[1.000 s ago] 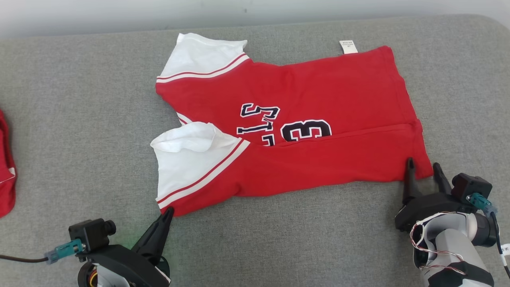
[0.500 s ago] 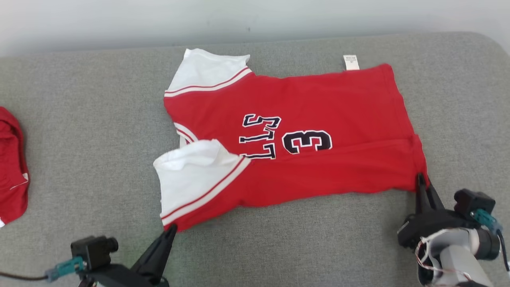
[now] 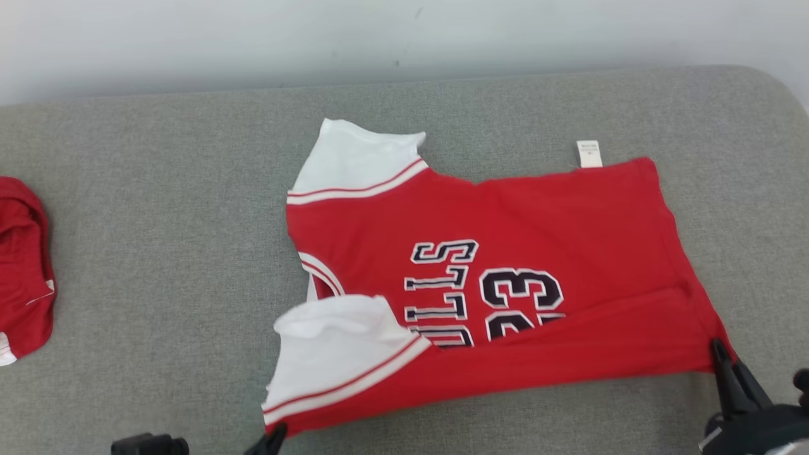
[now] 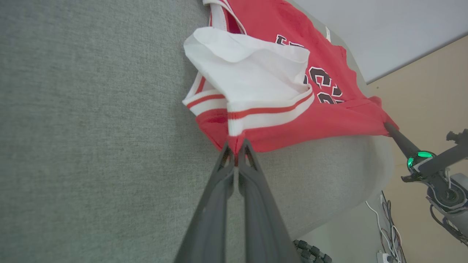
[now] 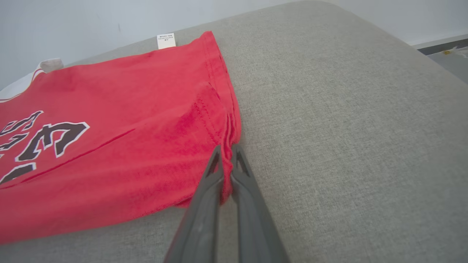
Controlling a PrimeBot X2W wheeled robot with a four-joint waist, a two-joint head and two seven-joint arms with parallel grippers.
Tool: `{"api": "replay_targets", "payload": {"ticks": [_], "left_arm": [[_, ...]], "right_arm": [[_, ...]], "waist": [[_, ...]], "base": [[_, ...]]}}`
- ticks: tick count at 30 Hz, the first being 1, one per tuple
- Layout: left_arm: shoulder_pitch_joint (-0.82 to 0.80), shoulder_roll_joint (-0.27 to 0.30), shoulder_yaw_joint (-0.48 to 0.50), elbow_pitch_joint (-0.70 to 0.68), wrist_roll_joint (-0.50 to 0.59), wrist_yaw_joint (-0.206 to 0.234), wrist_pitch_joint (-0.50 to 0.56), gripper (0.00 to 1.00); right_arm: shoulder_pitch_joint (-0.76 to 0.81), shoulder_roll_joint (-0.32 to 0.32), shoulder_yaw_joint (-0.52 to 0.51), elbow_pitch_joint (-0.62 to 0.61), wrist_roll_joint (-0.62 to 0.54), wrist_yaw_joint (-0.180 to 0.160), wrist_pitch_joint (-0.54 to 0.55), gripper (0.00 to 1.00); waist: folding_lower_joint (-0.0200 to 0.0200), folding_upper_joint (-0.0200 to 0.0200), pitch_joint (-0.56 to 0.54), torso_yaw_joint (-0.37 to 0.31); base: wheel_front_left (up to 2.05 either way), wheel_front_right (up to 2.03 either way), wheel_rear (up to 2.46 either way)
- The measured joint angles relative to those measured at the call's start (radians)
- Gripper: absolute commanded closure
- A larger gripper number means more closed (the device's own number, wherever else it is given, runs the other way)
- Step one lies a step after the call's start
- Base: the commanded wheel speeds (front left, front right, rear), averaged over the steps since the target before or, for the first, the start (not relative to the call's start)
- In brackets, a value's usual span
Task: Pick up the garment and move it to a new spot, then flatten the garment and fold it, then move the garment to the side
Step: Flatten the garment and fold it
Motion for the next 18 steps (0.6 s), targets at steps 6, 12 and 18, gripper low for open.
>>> {"api": "replay_targets", "payload": {"ticks": [6, 12, 18], "left_arm": [[0.036, 0.026, -0.016, -0.048, -0.007, 0.032, 0.044, 1.0], [0.049, 0.034, -0.028, -0.049, -0.018, 0.042, 0.071, 1.0], [0.027, 0.011, -0.037, 0.001, -0.011, 0.038, 0.067, 0.0]], "right_arm": [[0.105, -0.025, -0.025, -0.111, 0.04, 0.0, 0.054, 1.0], [0.147, 0.003, -0.046, -0.179, 0.028, 0.0, 0.092, 1.0], [0.146, 0.035, -0.076, -0.207, -0.014, 0.0, 0.093, 0.0]], "waist": [[0.0, -0.0001, 0.009, -0.003], [0.0, 0.0, 0.03, -0.012], [0.0001, 0.0, 0.035, -0.022]], "base": [[0.0, 0.0, 0.0], [0.0, 0.0, 0.0], [0.0, 0.0, 0.0]]}}
